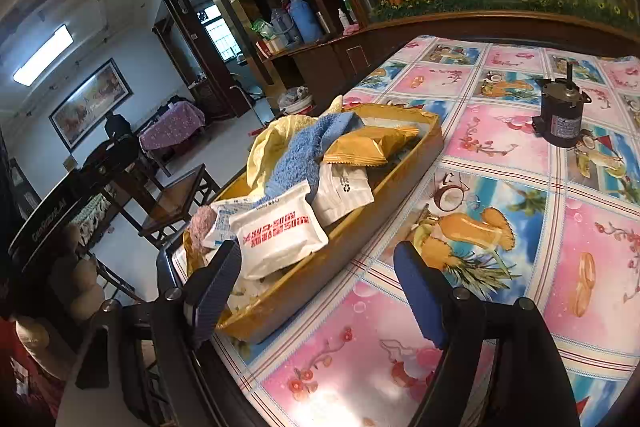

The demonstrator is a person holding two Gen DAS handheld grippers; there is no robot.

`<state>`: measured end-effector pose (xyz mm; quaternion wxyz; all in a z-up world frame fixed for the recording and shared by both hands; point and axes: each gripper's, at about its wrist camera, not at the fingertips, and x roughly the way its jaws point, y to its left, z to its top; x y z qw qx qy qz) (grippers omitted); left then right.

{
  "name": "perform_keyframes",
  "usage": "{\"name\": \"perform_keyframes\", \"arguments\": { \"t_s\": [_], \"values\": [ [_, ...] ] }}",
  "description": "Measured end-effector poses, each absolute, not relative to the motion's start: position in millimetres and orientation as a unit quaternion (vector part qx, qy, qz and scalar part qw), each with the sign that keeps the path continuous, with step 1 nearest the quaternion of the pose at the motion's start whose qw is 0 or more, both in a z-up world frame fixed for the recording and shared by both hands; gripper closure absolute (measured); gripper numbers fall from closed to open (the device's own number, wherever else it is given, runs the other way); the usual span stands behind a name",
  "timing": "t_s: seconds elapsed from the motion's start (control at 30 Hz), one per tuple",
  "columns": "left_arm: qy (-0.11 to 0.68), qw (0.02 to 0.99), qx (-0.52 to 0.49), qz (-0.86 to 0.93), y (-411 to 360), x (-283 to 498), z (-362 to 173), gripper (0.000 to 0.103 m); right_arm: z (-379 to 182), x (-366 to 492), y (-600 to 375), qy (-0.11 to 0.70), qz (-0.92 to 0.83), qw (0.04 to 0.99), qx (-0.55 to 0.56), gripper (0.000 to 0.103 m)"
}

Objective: Organize soft objects

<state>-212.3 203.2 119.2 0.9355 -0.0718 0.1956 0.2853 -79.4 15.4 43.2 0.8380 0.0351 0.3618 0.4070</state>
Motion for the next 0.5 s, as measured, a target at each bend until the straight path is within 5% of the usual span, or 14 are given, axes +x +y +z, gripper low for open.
{"name": "perform_keyframes", "arguments": {
  "t_s": [0.5],
  "values": [
    [0.222,0.929,-0.042,0.294,178.6,-205.2,107.6,0.000,35.6,-103.7,28.2,0.354,0.403,0.844,-0.030,0.024]
  ]
}}
